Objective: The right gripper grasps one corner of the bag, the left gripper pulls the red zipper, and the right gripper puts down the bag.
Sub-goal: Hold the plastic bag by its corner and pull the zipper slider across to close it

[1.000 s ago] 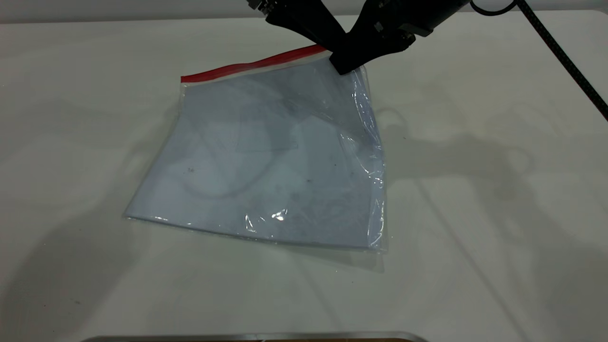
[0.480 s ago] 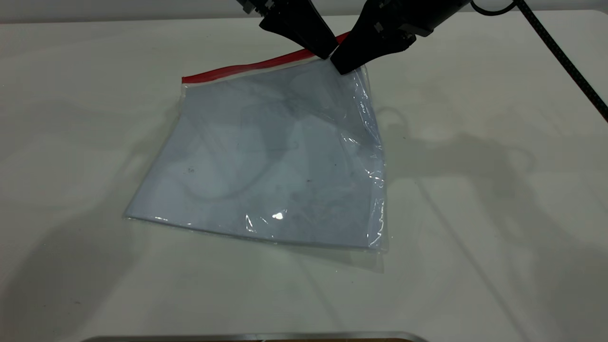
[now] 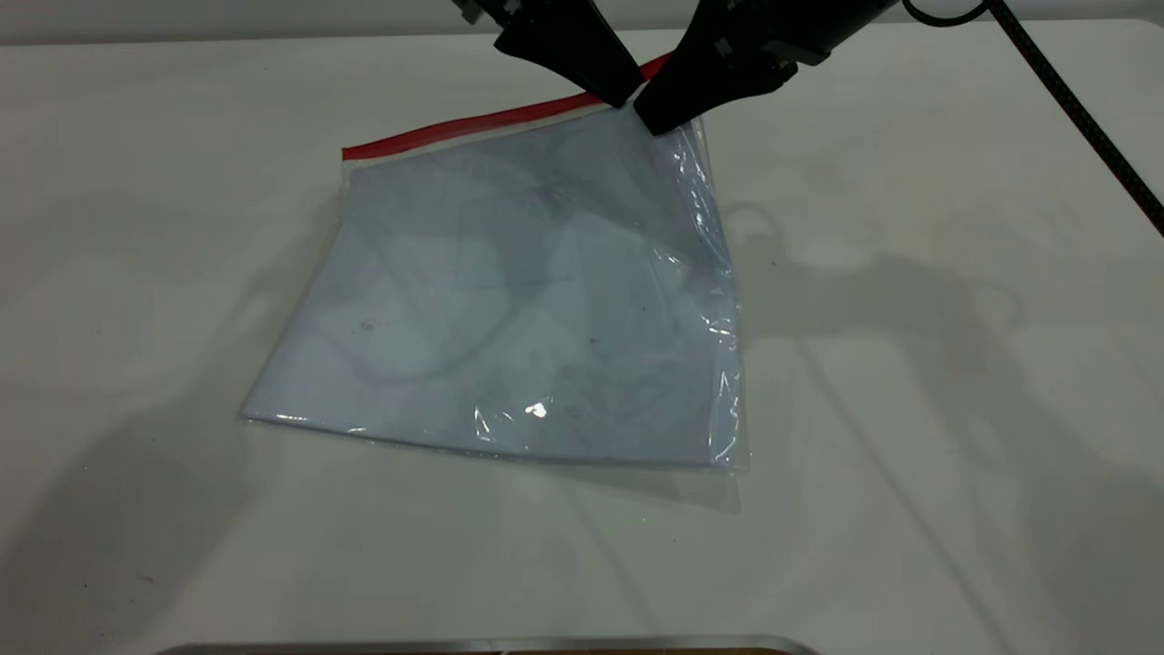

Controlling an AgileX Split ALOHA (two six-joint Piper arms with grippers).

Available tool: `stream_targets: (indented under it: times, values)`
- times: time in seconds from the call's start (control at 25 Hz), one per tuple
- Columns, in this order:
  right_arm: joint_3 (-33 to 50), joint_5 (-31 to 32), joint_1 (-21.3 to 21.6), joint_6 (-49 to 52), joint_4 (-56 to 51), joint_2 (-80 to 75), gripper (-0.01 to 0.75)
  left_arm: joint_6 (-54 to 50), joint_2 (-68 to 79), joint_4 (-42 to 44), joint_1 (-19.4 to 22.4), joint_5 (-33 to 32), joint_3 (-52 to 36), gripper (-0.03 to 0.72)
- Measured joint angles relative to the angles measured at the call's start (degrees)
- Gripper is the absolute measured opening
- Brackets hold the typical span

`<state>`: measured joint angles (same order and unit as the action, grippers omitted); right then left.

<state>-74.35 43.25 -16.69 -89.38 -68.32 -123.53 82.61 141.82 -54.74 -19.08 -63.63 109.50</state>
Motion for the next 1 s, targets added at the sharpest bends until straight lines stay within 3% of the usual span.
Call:
stream_targets:
  times: [0.4,1.0]
  values:
    - [0.0,-1.2,0.0,-0.5,-2.1,2.0,0.033,0.2,0.0,-0.3,3.4,-0.8,0.0,0.080]
    - [0.0,-1.4,-0.2,-1.7,-4.4,3.0,0.033,-1.8,0.2,8.0,9.9,0.0,0.0,0.095]
